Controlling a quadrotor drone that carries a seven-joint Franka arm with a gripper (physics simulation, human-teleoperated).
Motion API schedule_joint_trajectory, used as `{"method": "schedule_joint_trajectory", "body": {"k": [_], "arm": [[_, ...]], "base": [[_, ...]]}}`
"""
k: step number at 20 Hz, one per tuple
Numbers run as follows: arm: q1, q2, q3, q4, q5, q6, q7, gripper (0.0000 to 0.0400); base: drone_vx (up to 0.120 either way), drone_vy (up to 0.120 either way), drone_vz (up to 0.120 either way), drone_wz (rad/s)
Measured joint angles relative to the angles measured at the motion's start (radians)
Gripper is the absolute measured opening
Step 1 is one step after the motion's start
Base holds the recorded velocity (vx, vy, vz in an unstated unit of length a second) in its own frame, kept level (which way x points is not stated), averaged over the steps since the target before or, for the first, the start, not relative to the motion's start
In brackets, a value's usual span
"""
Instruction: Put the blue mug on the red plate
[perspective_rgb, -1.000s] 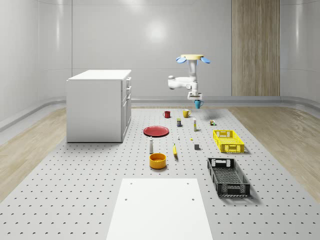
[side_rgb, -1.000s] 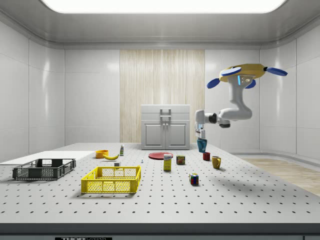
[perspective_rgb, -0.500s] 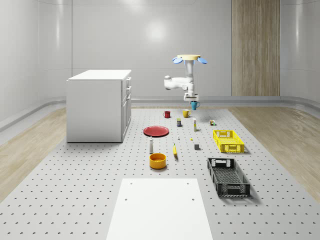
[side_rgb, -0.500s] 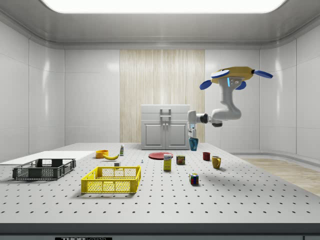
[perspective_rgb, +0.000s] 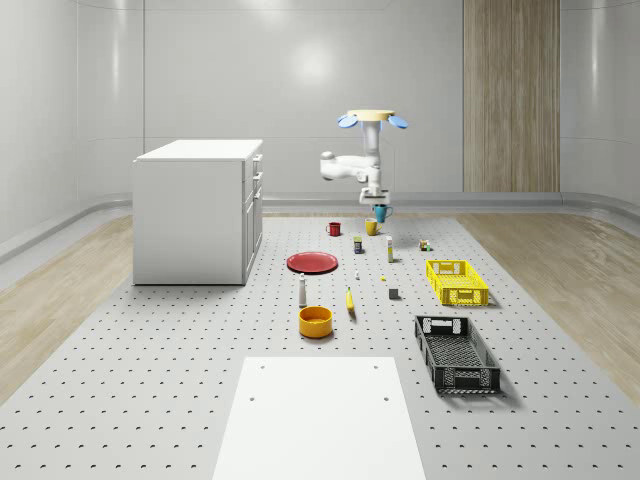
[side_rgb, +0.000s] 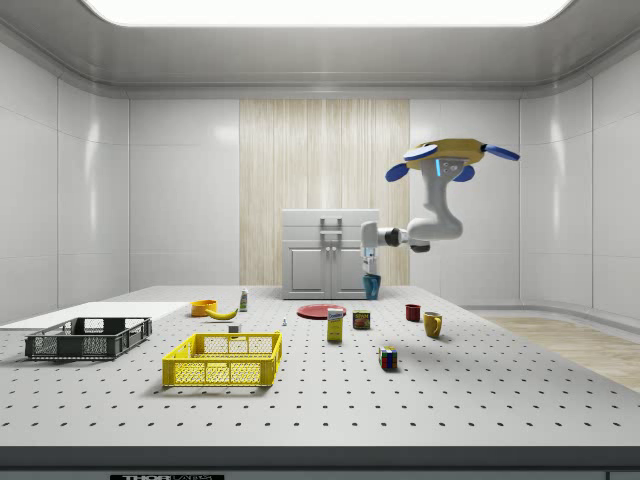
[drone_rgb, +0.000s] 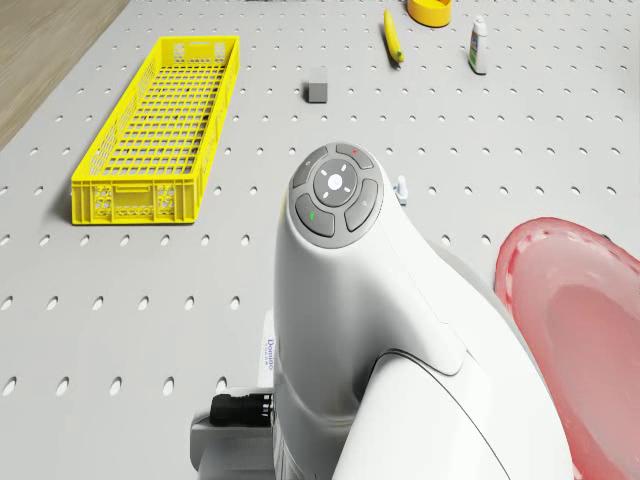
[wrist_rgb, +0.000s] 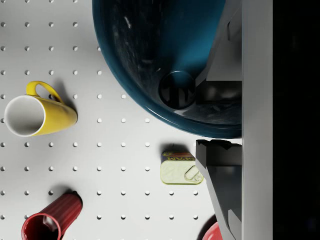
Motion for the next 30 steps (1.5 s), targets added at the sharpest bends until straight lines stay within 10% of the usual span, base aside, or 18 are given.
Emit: {"method": "schedule_joint_trajectory", "body": {"k": [30], "arm": [[-0.006, -0.043, 0.004, 0.001, 0.017, 0.04, 0.005, 0.01]], "base": [[0.12, -0.12, 0.0, 0.0]]}}
